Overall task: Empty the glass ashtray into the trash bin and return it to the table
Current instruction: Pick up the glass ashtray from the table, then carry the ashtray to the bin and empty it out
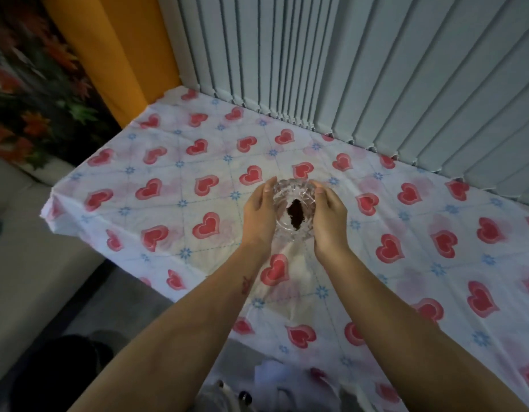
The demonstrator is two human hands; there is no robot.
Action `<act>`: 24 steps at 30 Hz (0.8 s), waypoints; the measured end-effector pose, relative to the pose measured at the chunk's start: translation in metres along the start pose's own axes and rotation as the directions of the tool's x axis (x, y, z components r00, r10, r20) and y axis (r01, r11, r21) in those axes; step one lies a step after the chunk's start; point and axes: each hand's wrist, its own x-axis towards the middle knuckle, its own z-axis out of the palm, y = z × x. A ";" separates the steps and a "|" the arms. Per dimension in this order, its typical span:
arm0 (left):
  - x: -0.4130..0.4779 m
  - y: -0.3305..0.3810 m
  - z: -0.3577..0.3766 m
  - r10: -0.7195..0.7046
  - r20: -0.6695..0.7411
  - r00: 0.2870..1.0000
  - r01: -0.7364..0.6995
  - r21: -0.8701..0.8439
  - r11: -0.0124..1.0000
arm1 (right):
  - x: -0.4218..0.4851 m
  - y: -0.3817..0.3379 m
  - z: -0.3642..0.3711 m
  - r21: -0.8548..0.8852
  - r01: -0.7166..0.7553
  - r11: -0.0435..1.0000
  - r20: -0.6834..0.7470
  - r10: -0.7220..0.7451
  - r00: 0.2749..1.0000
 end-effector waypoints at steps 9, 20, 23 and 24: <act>-0.073 0.013 -0.127 -0.036 -0.197 0.980 -0.001 -0.183 0.983 | -0.101 0.010 0.081 -0.066 0.065 0.996 0.248 -0.047 0.968; -0.221 -0.010 -0.327 -0.030 -0.586 0.810 -0.126 -0.224 0.966 | -0.293 0.078 0.194 -0.099 0.073 0.992 0.614 0.003 0.789; -0.252 -0.016 -0.370 -0.048 -0.683 0.729 -0.170 -0.248 0.954 | -0.339 0.091 0.223 -0.116 0.077 0.990 0.705 0.028 0.709; -0.261 -0.019 -0.383 -0.056 -0.705 0.707 -0.176 -0.252 0.952 | -0.351 0.093 0.233 -0.114 0.074 0.991 0.723 0.032 0.690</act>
